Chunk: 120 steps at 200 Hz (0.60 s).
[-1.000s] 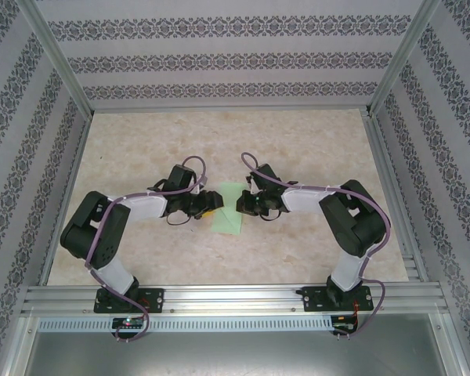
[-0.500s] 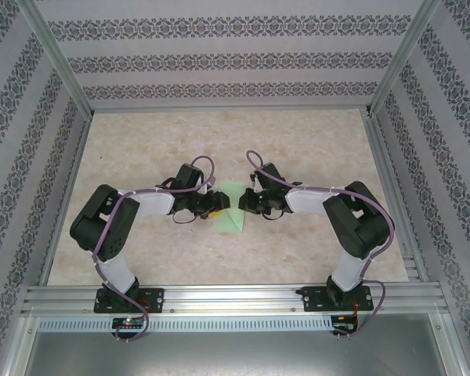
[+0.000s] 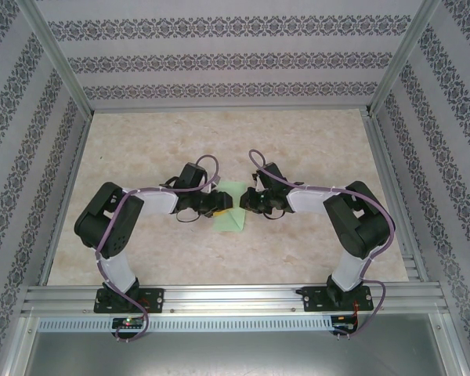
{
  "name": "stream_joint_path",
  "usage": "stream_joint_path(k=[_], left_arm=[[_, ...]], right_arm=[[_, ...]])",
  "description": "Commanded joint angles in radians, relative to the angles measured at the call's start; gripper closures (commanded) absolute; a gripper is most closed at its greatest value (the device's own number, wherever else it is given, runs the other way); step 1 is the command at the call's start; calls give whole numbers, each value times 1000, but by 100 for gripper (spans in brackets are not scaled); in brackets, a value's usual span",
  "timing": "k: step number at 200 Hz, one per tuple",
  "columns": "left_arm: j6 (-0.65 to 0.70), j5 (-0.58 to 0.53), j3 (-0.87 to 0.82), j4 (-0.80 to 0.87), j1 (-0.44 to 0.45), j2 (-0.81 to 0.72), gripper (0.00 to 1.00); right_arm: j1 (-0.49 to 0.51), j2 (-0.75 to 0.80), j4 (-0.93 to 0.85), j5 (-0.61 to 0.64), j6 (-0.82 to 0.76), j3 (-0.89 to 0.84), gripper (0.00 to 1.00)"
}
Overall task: Fold a paper plane with a square sheet of paper (pick it up from the middle)
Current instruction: Turn over the paper at the center of the table.
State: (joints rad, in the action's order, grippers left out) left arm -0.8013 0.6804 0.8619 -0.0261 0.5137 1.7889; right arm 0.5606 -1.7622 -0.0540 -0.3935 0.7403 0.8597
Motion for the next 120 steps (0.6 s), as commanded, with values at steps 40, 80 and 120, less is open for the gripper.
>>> stream_joint_path(k=[40, 80, 120], left_arm=[[24, 8, 36, -49, 12, 46, 67], [63, -7, 41, -48, 13, 37, 84], [192, -73, 101, 110, 14, -36, 95]], right_arm=[[-9, 107, -16, 33, 11, -12, 61], [-40, 246, -130, 172, -4, -29, 40], [-65, 424, -239, 375, -39, -52, 24]])
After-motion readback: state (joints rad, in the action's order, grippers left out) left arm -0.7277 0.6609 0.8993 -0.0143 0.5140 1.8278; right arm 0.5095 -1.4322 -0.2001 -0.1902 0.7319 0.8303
